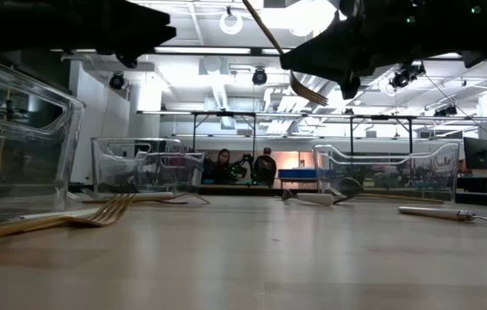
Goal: Sort silverware by color (type)
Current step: Put the gold fork into the top right transparent bin
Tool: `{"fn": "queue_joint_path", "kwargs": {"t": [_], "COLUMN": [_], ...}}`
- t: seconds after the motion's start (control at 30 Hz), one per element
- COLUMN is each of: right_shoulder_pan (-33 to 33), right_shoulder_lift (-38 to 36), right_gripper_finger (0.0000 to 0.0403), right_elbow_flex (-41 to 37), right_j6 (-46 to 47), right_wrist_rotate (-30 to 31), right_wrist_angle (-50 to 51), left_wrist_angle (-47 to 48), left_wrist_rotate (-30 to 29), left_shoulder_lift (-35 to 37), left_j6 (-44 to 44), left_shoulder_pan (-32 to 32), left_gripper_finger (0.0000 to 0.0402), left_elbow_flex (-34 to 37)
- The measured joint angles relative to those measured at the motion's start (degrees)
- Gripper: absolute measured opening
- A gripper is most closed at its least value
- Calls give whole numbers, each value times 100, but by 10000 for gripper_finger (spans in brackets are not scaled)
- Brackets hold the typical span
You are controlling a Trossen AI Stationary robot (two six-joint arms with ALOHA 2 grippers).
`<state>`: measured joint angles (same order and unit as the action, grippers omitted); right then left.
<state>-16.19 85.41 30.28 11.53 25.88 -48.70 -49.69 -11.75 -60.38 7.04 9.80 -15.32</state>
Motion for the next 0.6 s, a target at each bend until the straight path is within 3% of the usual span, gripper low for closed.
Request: {"fn": "queue_joint_path", "kwargs": {"t": [0.13, 0.27, 0.4, 0.5, 0.6], "right_shoulder_pan": [-12, 98, 516, 876, 1259], "right_shoulder_lift": [0, -30, -536, -1218, -1917], "right_gripper_finger": [2, 2, 2, 2, 2], "right_elbow_flex": [2, 7, 9, 73, 445], "right_j6": [110, 398, 235, 21, 202], "right_wrist_rotate": [124, 953, 1131, 1178, 1518], "right_wrist_angle": [42, 246, 507, 1494, 3542], "left_wrist_angle": [4, 16, 6, 1, 7], "left_wrist_rotate": [0, 0, 0, 0, -10], "left_shoulder_lift": [-259, -442, -490, -488, -488], "left_j6": [292, 604, 893, 917, 1029], "left_shoulder_pan": [0, 0, 0, 0, -2], "left_gripper_finger": [157, 157, 157, 157, 157], "left_elbow_flex": [-144, -249, -366, -397, -397]}}
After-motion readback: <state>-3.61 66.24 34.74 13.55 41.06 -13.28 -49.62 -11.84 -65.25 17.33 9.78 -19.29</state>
